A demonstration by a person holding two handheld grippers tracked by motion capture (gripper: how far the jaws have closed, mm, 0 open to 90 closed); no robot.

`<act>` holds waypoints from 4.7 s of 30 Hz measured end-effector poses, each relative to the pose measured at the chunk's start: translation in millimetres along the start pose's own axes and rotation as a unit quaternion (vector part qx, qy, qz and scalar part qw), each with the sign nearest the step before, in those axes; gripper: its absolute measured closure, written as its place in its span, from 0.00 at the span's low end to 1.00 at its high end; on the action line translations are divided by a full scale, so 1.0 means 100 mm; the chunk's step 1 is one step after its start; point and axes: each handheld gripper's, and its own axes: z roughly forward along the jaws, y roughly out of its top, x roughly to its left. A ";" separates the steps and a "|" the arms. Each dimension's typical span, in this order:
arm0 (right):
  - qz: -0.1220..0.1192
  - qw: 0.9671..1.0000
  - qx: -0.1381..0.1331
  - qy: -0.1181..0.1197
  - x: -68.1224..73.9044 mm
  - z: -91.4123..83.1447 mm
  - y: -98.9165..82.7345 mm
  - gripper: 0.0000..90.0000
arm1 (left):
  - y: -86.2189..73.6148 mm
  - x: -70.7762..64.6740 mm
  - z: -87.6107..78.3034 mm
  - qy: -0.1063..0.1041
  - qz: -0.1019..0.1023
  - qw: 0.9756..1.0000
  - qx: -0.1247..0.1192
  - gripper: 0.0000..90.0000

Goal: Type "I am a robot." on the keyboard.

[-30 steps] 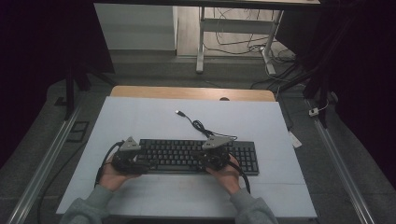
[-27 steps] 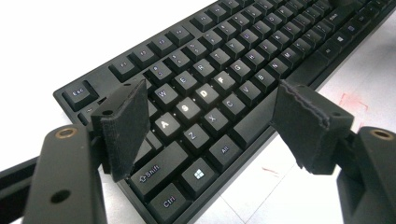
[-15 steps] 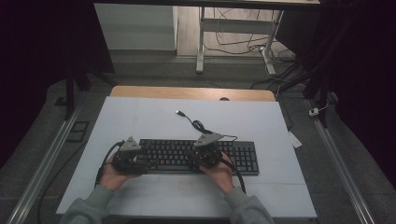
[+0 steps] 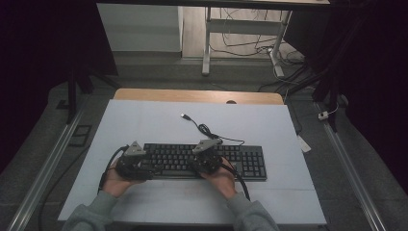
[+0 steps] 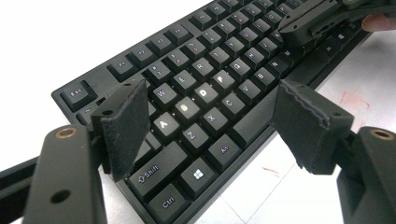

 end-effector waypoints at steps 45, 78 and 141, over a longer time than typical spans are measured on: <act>0.022 0.994 -0.093 -0.059 -0.18 -0.84 -0.55 0.61 | 0.00 0.01 -0.02 0.005 -0.002 1.000 -0.010 0.31; 0.025 0.994 -0.086 -0.056 -0.21 -0.80 -0.58 0.57 | 0.06 -0.10 -0.04 -0.021 0.014 0.999 -0.031 0.49; 0.024 0.995 -0.080 -0.060 -0.22 -0.80 -0.58 0.56 | 0.04 -0.37 0.47 -0.032 0.068 0.997 0.030 0.99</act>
